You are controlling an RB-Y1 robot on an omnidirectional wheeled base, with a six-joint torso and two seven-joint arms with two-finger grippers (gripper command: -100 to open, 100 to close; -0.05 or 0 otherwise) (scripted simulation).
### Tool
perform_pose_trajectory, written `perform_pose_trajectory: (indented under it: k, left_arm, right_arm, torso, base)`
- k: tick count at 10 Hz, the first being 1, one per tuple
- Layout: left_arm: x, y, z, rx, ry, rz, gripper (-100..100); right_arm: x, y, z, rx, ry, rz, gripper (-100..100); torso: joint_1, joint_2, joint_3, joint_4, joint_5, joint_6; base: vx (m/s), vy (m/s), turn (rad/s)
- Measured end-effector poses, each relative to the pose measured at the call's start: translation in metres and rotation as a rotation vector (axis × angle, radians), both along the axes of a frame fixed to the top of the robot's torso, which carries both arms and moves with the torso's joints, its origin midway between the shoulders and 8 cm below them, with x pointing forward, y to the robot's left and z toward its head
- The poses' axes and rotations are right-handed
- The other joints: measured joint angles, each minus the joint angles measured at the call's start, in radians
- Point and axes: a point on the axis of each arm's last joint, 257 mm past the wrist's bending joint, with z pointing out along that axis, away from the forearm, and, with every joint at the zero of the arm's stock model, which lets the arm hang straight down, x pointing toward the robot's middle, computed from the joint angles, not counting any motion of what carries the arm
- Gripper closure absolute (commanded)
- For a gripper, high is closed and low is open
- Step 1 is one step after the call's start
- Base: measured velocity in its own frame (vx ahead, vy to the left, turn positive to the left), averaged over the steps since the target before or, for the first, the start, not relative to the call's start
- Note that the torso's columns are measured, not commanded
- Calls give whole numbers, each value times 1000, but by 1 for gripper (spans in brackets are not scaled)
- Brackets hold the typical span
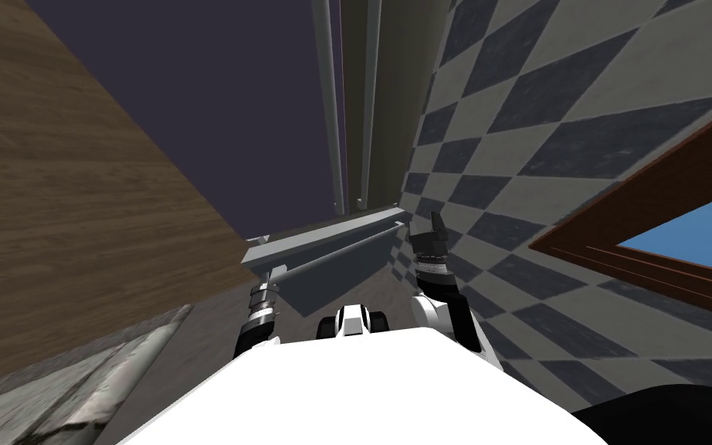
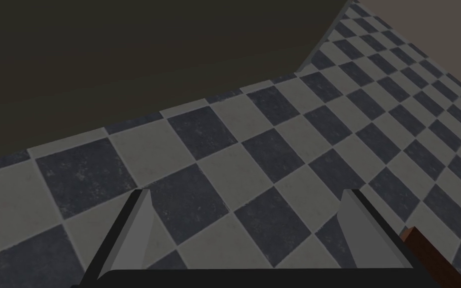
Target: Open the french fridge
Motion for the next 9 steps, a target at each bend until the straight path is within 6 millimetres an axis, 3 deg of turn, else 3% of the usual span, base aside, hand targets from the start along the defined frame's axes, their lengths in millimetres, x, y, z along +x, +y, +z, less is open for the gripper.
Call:
perform_pose_trajectory:
  k: [7,9]
  left_arm:
    - [31,-8,3,0,-2,-29,100]
    - [40,-16,-6,-12,10,-44,100]
  right_arm:
    - [0,0,0,0,0,0,0]
    - [0,0,0,0,0,0,0]
  torso:
    - [-2,3,2,0,0,0]
    - [2,-4,-1,-5,5,1]
  base:
    - [-159,-67,50]
    - [-109,-30,261]
